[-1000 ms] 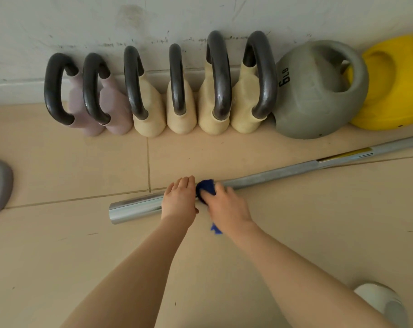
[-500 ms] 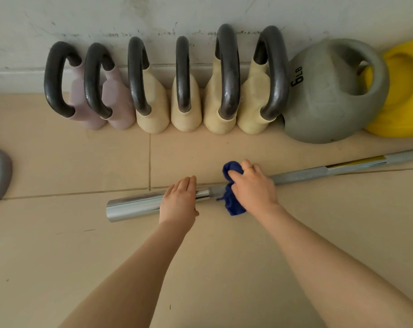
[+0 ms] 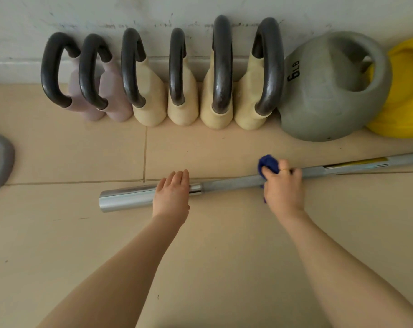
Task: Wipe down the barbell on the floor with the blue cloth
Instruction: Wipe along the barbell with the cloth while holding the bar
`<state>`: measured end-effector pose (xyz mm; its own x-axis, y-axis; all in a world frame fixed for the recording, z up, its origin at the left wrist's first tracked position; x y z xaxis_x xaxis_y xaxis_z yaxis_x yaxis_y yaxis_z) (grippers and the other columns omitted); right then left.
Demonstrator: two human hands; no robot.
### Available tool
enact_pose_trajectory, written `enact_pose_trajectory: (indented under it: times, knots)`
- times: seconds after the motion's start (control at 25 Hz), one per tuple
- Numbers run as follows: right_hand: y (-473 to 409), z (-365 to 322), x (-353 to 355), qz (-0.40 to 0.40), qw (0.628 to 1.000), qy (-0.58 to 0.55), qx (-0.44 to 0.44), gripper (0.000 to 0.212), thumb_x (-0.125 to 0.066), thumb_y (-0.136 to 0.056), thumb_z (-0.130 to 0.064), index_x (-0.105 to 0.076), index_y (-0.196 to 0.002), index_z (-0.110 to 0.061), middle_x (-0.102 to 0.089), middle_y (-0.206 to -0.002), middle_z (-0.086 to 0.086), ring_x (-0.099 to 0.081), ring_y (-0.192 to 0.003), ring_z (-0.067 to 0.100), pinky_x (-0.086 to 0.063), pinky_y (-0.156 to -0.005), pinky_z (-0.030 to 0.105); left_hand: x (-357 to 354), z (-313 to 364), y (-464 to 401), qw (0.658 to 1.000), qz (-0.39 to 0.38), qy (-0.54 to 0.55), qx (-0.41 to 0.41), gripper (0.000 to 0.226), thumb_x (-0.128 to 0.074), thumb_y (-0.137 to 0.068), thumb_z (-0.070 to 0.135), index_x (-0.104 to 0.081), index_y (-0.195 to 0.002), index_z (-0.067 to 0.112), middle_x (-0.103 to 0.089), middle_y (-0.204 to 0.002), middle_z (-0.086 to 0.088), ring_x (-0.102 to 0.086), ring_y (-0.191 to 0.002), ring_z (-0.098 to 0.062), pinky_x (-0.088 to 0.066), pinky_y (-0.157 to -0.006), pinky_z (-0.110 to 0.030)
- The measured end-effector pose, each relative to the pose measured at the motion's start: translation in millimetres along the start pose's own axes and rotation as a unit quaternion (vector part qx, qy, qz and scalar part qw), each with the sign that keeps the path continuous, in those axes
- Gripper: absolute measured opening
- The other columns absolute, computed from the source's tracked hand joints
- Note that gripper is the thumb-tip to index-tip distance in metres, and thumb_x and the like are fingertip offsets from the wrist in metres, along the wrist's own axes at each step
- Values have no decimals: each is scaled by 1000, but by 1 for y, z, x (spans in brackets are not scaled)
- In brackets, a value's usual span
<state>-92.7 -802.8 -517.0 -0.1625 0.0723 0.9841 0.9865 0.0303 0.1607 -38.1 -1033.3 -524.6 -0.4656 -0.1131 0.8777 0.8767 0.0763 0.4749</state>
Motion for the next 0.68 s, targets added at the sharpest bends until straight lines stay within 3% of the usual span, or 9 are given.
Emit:
enact_pose_trajectory:
  times: [0.04,0.08,0.2,0.24,0.32,0.4,0.6,0.68]
  knots:
    - [1,5,-1,-2,1000,-3,-27,27,-67,-71,-2,-70,-96,-12,-58,-107,20,-52,-80,41,-48,-63,42,0,3,1,1000,1,-18,5,81,-60,-88,20,-8,-148,8,-23,-153,-5,-10,-147,-24,-10,-120,-37]
    - [3,-4,-2,-12,1000,15,3,29,-71,-67,-2,-70,-94,-11,-59,-105,20,-53,-77,40,-48,-60,40,1,9,1,1000,4,-29,4,78,-57,-89,20,-6,-148,8,-19,-154,-6,-3,-148,-26,-5,-120,-40]
    - [7,-15,-1,-17,981,91,170,47,-78,-55,-4,-68,-99,-14,-61,-97,14,-54,-69,36,-48,-51,36,0,43,2,998,13,-18,-52,72,-48,-94,29,-6,-149,11,-12,-158,-5,2,-148,-25,1,-120,-41]
    - [-2,6,3,-33,985,87,145,45,-75,-62,-6,-66,-105,-14,-59,-102,15,-54,-74,37,-49,-56,39,-1,52,2,997,16,-17,-68,69,-45,-95,29,-7,-149,11,-13,-158,-4,-1,-148,-24,0,-120,-40]
    - [-19,76,13,-33,997,65,-22,36,-62,-79,-8,-60,-115,-12,-50,-117,18,-49,-89,41,-48,-71,43,-7,58,-3,997,12,-20,-67,62,-41,-95,22,-13,-149,9,-25,-154,-7,-17,-145,-24,-4,-121,-37]
    - [-15,100,17,-30,992,59,-110,33,-58,-82,-8,-59,-116,-10,-45,-124,20,-47,-93,41,-46,-74,43,-14,54,-4,998,0,-28,-52,60,-42,-91,14,-21,-146,6,-43,-144,-10,-36,-136,-27,-10,-120,-36]
    - [22,38,-2,-99,994,15,45,35,-62,-77,-13,-62,-112,-11,-49,-127,17,-53,-93,39,-47,-69,37,-14,60,0,996,-17,-55,-73,41,-43,-83,3,-51,-123,10,-61,-116,-8,-54,-112,-29,-24,-113,-34]
    - [16,81,5,-104,995,10,3,33,-57,-80,-15,-61,-112,-16,-51,-119,15,-53,-98,37,-48,-71,38,-13,57,-1,993,-41,-65,-84,34,-44,-85,8,-56,-116,16,-60,-114,-4,-56,-109,-26,-33,-101,-30]
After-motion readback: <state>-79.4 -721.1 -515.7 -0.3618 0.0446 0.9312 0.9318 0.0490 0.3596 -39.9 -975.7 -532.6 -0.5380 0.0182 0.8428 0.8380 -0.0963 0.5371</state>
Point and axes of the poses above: each hand's wrist, its own y-axis away from the middle knuckle, its own x-axis out of the back of the hand, z = x × y, the point moved 9 cm from there along -y, towards the middle knuckle
